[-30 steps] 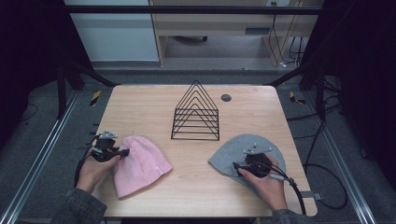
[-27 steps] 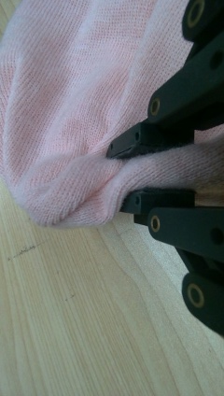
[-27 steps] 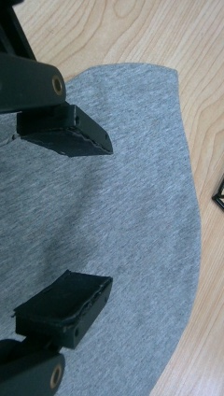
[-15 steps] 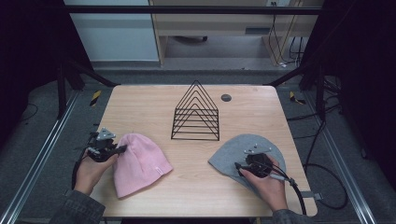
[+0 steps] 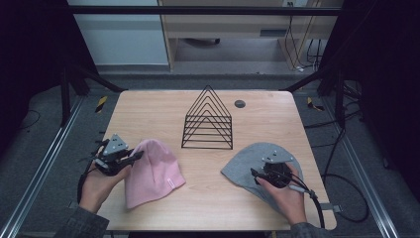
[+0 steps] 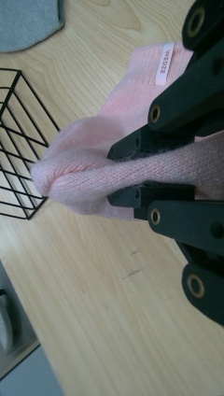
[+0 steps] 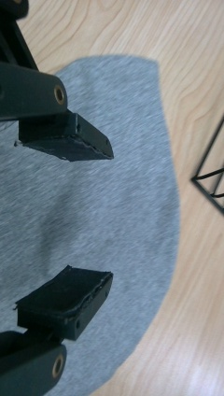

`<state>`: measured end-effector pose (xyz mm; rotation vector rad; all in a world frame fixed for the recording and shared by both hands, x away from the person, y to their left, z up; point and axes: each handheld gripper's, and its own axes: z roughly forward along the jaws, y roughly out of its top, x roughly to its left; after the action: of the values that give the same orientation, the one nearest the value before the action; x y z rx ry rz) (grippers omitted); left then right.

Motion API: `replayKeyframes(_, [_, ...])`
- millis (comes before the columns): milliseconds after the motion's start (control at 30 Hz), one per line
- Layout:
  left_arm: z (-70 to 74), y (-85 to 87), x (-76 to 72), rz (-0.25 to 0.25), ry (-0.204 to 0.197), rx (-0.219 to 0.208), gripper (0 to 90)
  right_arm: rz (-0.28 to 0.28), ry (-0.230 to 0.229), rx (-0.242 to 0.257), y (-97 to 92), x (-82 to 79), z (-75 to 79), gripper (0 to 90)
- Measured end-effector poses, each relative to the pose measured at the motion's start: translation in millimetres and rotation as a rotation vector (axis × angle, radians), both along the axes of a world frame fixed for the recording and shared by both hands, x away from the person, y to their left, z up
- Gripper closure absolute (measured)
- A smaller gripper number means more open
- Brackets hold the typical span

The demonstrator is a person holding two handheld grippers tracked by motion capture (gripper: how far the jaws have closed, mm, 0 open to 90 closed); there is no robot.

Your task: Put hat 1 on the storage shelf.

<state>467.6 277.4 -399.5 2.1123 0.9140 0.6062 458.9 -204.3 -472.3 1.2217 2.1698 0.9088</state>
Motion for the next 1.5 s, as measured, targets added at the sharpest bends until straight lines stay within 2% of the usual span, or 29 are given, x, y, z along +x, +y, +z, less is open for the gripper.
replayKeyframes(67, [6.3,-8.9,-2.0,-0.020,-0.022,0.042,79.0,-0.003,-0.006,0.006,0.3,-0.5,2.3,33.9])
replayKeyframes(100, [9.1,-11.9,-2.5,-0.027,-0.028,0.053,79.1,0.003,-0.035,-0.007,1.7,-2.3,7.9,32.9])
replayKeyframes(167, [13.9,-16.6,-2.4,-0.038,-0.038,0.068,79.1,0.005,-0.043,-0.005,2.4,-3.3,9.8,32.7])
replayKeyframes(200, [17.1,-18.7,-1.2,-0.048,-0.051,0.078,79.1,0.029,-0.045,0.012,4.7,-5.1,13.2,33.4])
replayKeyframes(233, [20.0,-20.7,-0.1,-0.056,-0.054,0.083,79.1,0.029,-0.045,0.012,4.7,-5.1,13.2,33.4])
replayKeyframes(267, [23.4,-22.6,0.9,-0.062,-0.054,0.089,79.1,0.060,-0.026,0.024,7.7,-6.4,15.8,34.0])
replayKeyframes(300, [27.2,-24.2,1.7,-0.069,-0.055,0.095,79.1,0.060,-0.026,0.024,7.7,-6.4,15.8,34.0])
replayKeyframes(333, [31.3,-25.5,2.2,-0.079,-0.053,0.088,79.1,0.075,-0.024,0.030,9.9,-7.4,17.0,34.0])
replayKeyframes(367, [40.0,-27.7,2.8,-0.087,-0.068,0.101,79.2,0.093,-0.033,0.032,14.4,-9.4,20.7,33.9])
replayKeyframes(467, [48.0,-29.3,2.9,-0.090,-0.069,0.115,79.3,0.113,-0.043,0.029,20.3,-11.6,27.1,34.0])
replayKeyframes(567, [60.7,-29.8,4.1,-0.096,-0.081,0.128,79.3,0.168,-0.077,0.012,33.5,-17.5,45.5,34.0])
replayKeyframes(700, [74.3,-31.5,4.9,-0.103,-0.091,0.121,79.3,0.200,-0.081,0.017,41.5,-18.7,55.2,33.4])
replayKeyframes(767, [81.7,-34.8,4.5,-0.114,-0.102,0.137,79.3,0.219,-0.081,0.000,46.8,-17.9,60.4,33.5])
replayKeyframes(933, [92.0,-40.3,4.5,-0.136,-0.111,0.132,79.3,0.250,-0.057,0.008,57.7,-13.8,68.7,35.2])
replayKeyframes(1000, [96.1,-42.7,5.0,-0.145,-0.116,0.132,79.3,0.284,-0.038,0.001,68.3,-10.6,71.6,35.2])
replayKeyframes(1067, [100.9,-45.9,6.0,-0.153,-0.122,0.131,79.3,0.297,-0.033,-0.002,72.3,-9.5,72.6,35.4])
replayKeyframes(1167, [109.2,-49.9,6.5,-0.160,-0.135,0.129,79.3,0.328,-0.037,0.002,89.7,-5.6,75.4,36.8])
replayKeyframes(1367, [130.9,-59.9,4.5,-0.193,-0.160,0.116,79.3,0.350,-0.042,0.015,108.9,0.5,75.0,39.9])
replayKeyframes(1500, [140.0,-67.7,6.9,-0.217,-0.158,0.112,79.2,0.364,-0.039,0.054,120.4,8.4,73.7,43.4])
